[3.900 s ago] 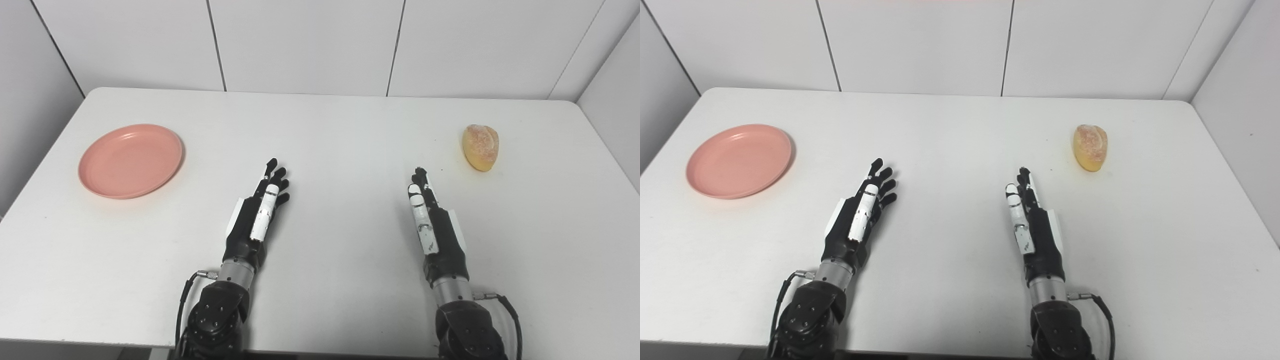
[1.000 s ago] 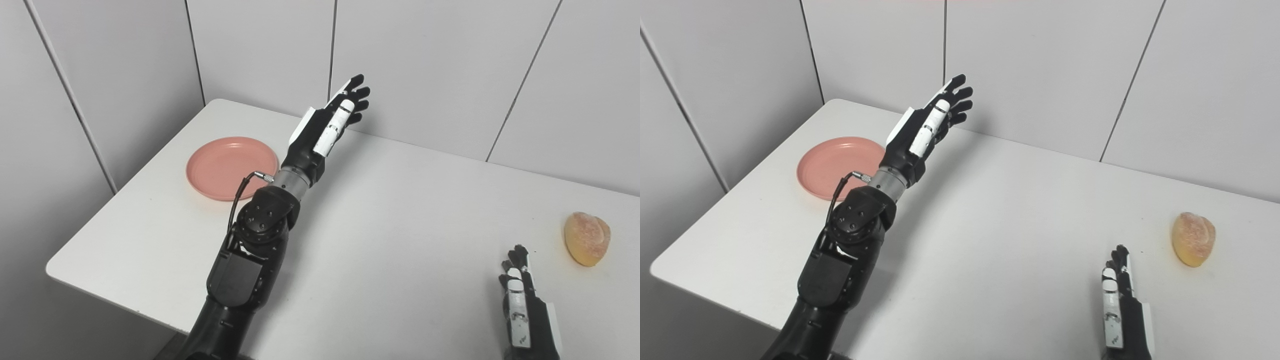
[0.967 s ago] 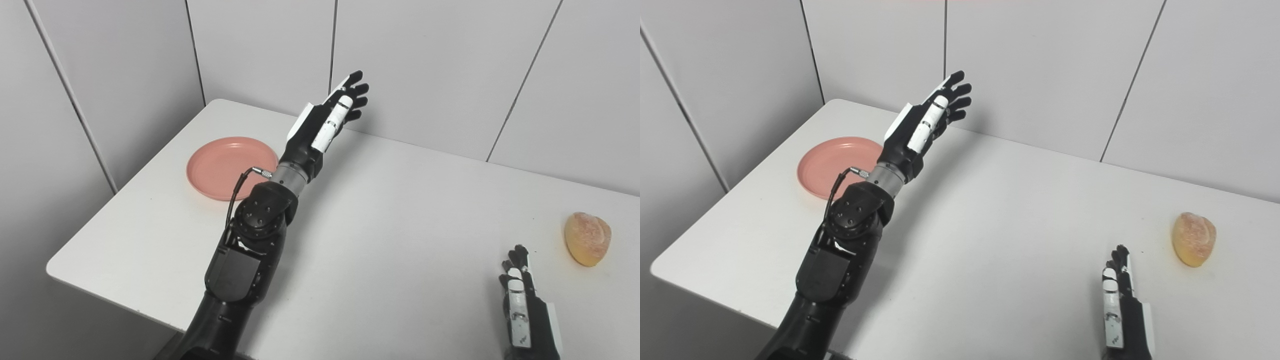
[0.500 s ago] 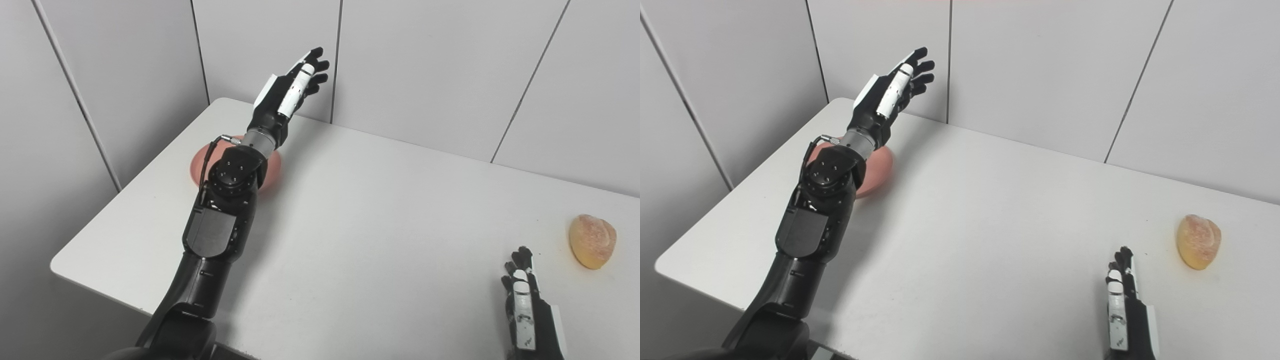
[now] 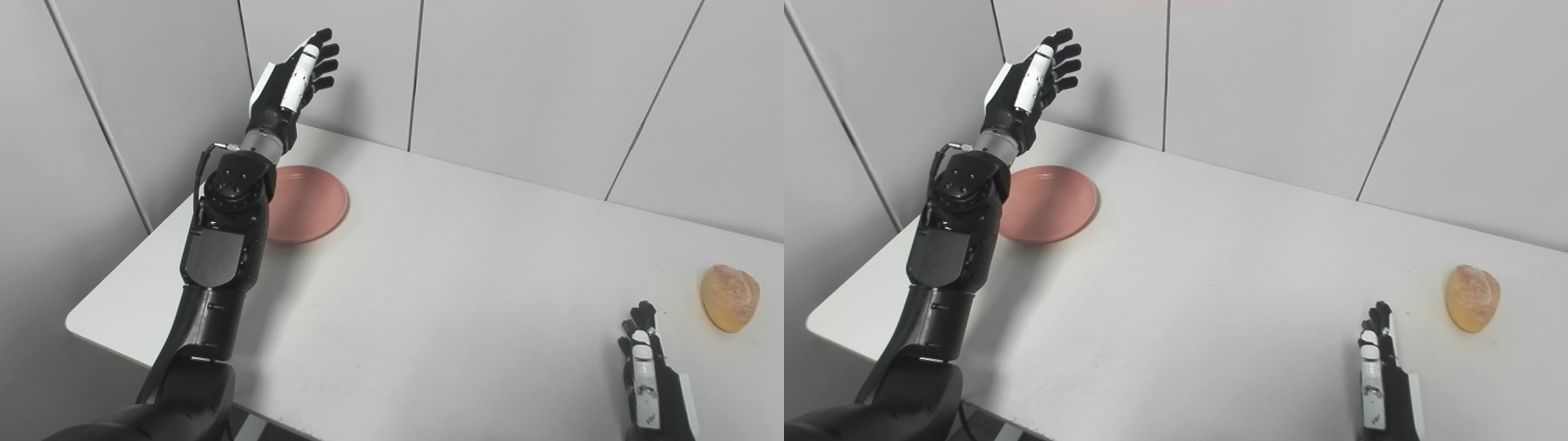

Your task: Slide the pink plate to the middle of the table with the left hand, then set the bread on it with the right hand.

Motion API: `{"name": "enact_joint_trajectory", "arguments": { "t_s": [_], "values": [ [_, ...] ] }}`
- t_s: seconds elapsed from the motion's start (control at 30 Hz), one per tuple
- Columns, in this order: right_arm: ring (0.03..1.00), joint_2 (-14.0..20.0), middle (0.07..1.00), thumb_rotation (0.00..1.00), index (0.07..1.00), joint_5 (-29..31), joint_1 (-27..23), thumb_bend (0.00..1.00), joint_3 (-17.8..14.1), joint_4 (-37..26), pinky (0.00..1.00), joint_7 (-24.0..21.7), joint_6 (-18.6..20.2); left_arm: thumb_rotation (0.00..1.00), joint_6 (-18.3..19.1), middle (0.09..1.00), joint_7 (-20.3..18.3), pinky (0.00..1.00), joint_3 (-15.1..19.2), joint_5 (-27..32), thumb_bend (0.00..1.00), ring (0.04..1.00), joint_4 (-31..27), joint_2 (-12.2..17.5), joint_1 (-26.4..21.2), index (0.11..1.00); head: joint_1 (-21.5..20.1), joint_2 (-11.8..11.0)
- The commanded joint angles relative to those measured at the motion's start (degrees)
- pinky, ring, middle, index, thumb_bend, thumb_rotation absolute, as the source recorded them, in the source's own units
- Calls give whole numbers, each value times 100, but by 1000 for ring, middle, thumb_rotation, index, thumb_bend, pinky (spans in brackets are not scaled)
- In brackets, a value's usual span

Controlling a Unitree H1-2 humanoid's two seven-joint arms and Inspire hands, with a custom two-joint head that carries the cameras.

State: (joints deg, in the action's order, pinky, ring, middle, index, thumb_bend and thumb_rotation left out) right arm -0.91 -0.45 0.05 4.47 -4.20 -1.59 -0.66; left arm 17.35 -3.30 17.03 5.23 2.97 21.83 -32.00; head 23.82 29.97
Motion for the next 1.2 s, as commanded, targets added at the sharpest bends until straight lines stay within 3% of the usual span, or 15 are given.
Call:
{"name": "enact_joint_trajectory", "arguments": {
  "t_s": [0.0, 0.23, 0.57, 0.67, 0.8, 1.0, 1.17],
  "values": [
    [1000, 28, 1000, 1000, 1000, 52, -81, 177, -24, 4, 1000, -59, -306, 1000, 22, 888, 36, 901, 53, 71, 369, 895, 34, 247, -339, 876, -8, 3],
    [1000, 64, 1000, 1000, 1000, 76, -99, 169, -37, 66, 1000, -94, -377, 1000, -205, 890, -6, 892, 99, 66, 359, 893, 456, 594, -190, 890, -2, 5],
    [1000, 97, 1000, 1000, 1000, 160, -86, 156, -60, -7, 1000, -177, -224, 1000, -591, 884, 119, 888, 532, 323, 365, 887, 1114, 799, -165, 881, 48, 18],
    [1000, 131, 1000, 1000, 1000, 185, -76, 183, -44, -97, 1000, -233, -75, 1000, -590, 882, 176, 878, 618, 390, 371, 875, 1180, 795, -146, 877, 48, 18],
    [1000, 129, 1000, 1000, 1000, 178, -106, 158, -55, -7, 1000, -216, -252, 1000, -641, 884, 214, 857, 775, 527, 366, 877, 1332, 806, -61, 869, 59, 27],
    [1000, 99, 1000, 1000, 1000, 307, -75, 182, -108, -79, 1000, -226, -50, 1000, -666, 894, 263, 874, 828, 543, 372, 898, 1612, 922, 70, 891, 79, 43],
    [1000, 114, 1000, 1000, 1000, 267, -84, 161, -104, -69, 1000, -212, -129, 1000, -727, 878, 299, 857, 976, 664, 371, 879, 1811, 903, 151, 870, 81, 57]
  ]
}}
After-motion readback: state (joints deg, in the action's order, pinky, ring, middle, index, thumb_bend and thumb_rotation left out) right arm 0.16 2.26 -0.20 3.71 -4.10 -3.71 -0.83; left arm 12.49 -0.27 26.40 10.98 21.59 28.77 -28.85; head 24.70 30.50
